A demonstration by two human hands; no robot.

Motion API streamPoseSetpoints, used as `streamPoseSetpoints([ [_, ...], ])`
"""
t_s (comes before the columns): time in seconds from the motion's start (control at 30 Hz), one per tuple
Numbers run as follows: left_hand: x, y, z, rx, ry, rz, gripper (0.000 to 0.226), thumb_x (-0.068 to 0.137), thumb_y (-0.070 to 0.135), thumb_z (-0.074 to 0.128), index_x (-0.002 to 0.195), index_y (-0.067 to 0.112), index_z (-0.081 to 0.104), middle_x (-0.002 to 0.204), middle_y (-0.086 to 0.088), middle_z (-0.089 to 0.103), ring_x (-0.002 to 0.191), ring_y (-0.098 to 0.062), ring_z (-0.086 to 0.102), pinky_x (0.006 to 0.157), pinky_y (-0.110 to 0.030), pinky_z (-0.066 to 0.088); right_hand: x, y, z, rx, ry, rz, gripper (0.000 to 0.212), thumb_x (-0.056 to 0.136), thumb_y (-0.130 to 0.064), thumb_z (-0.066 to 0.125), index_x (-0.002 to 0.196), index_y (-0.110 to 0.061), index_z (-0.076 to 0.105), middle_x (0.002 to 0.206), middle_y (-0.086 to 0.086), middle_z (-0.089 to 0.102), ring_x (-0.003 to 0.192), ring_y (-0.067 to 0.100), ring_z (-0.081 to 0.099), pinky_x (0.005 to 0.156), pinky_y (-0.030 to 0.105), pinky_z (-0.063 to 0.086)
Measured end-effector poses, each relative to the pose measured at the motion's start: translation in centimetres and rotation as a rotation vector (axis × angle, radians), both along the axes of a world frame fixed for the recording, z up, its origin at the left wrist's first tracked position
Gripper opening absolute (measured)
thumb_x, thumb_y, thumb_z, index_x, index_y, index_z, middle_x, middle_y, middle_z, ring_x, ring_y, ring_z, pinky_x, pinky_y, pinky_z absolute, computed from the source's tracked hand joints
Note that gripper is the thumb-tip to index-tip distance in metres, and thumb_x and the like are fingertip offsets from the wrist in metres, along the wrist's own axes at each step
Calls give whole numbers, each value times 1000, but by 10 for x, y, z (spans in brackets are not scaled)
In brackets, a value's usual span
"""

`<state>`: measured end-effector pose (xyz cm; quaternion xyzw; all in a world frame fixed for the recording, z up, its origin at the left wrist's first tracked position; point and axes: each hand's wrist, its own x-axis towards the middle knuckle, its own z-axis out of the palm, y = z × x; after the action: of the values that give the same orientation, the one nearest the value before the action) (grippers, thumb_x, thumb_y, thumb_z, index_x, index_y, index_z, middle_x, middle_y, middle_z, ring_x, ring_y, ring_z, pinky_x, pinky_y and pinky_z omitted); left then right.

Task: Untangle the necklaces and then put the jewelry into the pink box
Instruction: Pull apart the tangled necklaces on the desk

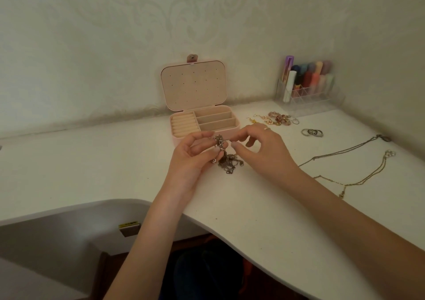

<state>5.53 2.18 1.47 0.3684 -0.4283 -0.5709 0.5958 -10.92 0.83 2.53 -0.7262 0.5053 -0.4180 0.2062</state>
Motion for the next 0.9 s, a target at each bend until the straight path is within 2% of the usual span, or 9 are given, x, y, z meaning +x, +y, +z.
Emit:
streamPoseSetpoints([
  [0.1, 0, -1, -1, -2, -46, 8, 34, 84, -14, 56, 108, 10, 59, 96, -7, 72, 77, -15, 68, 71, -25, 56, 3, 5, 3, -134, 0, 113, 10, 81, -23, 72, 80, -25, 62, 81, -6, 57, 75, 5, 49, 68, 9, 36],
  [0.2, 0, -1, 0, 8, -42, -39, 39, 86, -14, 51, 115, 12, 55, 107, -9, 68, 75, -14, 67, 65, -23, 54, 8, 6, -4, -220, 185, 208, 18, 76, -27, 76, 87, -21, 63, 91, -13, 56, 86, 2, 45, 75, 12, 37],
  [0.27, -1, 0, 0, 21, -6, -95, 41, 87, -14, 49, 120, 11, 52, 111, -11, 66, 74, -14, 66, 62, -22, 54, 12, 3, -10, -270, 276, 207, 23, 74, -29, 74, 89, -19, 60, 96, -12, 56, 92, 6, 47, 79, 22, 41],
  [0.4, 0, 0, 1, 25, 79, -152, 47, 86, -17, 46, 123, 12, 50, 91, -4, 70, 69, -13, 66, 61, -19, 53, 18, 2, -13, -371, 368, 168, 22, 74, -25, 71, 90, -14, 60, 94, -1, 60, 90, 23, 55, 71, 43, 48],
  [0.53, 2, 1, 2, 56, 124, -177, 46, 87, -20, 39, 119, 9, 53, 80, -3, 71, 67, -13, 64, 59, -20, 53, 16, 0, -14, -387, 346, 214, 16, 78, -23, 69, 89, -14, 63, 95, -1, 61, 89, 21, 54, 72, 40, 48],
  [0.67, 0, 0, 0, 108, 72, -185, 36, 92, -8, 45, 126, -1, 51, 94, -14, 68, 83, -19, 65, 67, -24, 56, 14, 1, -12, -410, 326, 190, 18, 84, -30, 57, 87, -14, 66, 95, -2, 62, 89, 17, 52, 72, 31, 46],
  [0.77, -1, -1, 1, 133, 64, -205, 36, 93, -2, 46, 129, -1, 51, 93, -14, 66, 86, -19, 64, 69, -24, 56, 14, 1, -12, -413, 345, 190, 18, 84, -28, 53, 87, -14, 63, 94, -3, 60, 88, 13, 49, 71, 31, 45],
  [0.83, -2, -1, 2, 128, 81, -200, 34, 94, -1, 43, 126, -1, 53, 94, -12, 69, 86, -18, 67, 72, -24, 56, 15, 3, -9, -343, 237, 211, 7, 86, -20, 57, 86, -14, 61, 91, -4, 60, 86, 11, 49, 72, 25, 43],
  [0.9, -3, -1, 2, 108, 44, -154, 31, 93, -1, 45, 122, 3, 57, 104, -11, 70, 95, -19, 68, 77, -27, 56, 16, 6, -2, -171, -36, 190, 4, 90, -12, 58, 87, -15, 58, 87, -1, 63, 82, 11, 56, 70, 19, 45],
])
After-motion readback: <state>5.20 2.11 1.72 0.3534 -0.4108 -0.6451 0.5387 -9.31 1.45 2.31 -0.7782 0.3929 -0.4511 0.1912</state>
